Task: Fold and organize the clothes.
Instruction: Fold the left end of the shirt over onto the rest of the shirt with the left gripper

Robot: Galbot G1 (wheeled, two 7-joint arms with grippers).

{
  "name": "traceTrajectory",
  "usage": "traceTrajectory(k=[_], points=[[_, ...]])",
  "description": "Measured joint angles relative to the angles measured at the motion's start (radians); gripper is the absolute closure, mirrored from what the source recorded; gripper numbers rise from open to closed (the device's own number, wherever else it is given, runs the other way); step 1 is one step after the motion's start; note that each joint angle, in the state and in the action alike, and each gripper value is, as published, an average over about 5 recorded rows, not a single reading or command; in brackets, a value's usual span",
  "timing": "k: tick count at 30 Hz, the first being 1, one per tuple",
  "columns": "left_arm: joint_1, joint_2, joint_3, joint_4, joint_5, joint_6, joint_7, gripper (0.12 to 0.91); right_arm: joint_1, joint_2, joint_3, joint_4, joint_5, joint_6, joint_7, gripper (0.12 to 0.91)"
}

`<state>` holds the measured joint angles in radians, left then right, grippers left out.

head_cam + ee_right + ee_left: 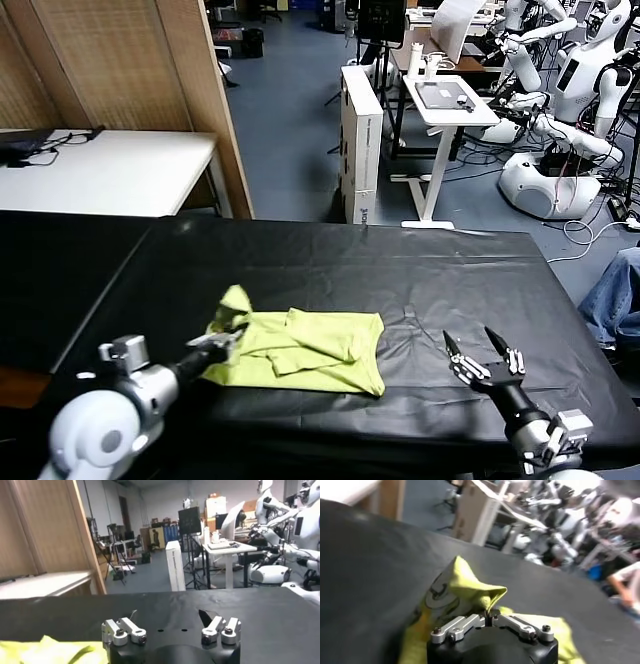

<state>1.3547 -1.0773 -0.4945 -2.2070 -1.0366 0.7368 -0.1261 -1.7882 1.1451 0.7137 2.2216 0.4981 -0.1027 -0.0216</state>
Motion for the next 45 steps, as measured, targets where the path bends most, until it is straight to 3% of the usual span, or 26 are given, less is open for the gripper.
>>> traceTrajectory(k=[8,15,38,45], points=[[-0.1,-0.038,0.154,0.019,-0.003,0.0,-0.029,0.856,-0.016,0.029,-0.005,-0.013,-0.044,0.013,-0.01,0.118],[-0.15,-0.064,0.234,0.032,-0.008,0.0,-0.042,0.856,-0.013,0.034,-0.013,-0.018,-0.059,0.013,-0.011,0.118],[-0.211,-0.208,0.354,0.138,0.032,-0.001,-0.074,0.856,0.013,0.03,-0.031,-0.055,-0.079,0.008,-0.013,0.118],[-0.212,-0.243,0.365,0.175,0.079,0.0,-0.065,0.856,0.009,0.028,-0.03,-0.053,-0.079,0.008,-0.013,0.118]])
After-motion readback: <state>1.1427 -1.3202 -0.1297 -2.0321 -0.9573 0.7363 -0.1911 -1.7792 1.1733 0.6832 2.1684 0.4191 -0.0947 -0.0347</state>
